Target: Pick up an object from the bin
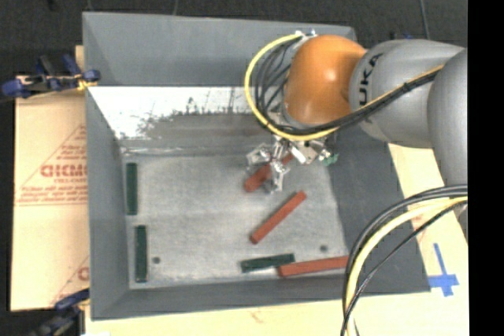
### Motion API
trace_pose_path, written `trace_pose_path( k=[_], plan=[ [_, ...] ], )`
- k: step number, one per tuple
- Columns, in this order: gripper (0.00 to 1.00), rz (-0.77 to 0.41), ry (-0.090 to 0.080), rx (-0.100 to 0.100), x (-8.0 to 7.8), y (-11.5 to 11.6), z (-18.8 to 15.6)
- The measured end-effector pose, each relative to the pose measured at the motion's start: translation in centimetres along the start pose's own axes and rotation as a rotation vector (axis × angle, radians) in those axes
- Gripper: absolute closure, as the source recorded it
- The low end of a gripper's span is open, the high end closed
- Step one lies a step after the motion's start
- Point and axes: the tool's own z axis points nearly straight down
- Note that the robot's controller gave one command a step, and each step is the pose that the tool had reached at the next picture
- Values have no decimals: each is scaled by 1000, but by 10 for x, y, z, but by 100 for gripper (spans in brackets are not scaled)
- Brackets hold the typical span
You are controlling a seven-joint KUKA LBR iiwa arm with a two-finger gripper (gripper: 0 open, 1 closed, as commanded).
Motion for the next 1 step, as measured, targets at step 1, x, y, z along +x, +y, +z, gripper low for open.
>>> trace_pose_path(
  k=[1],
  plan=[
    [100, -157, 0, 4, 2, 3, -140]
  ],
)
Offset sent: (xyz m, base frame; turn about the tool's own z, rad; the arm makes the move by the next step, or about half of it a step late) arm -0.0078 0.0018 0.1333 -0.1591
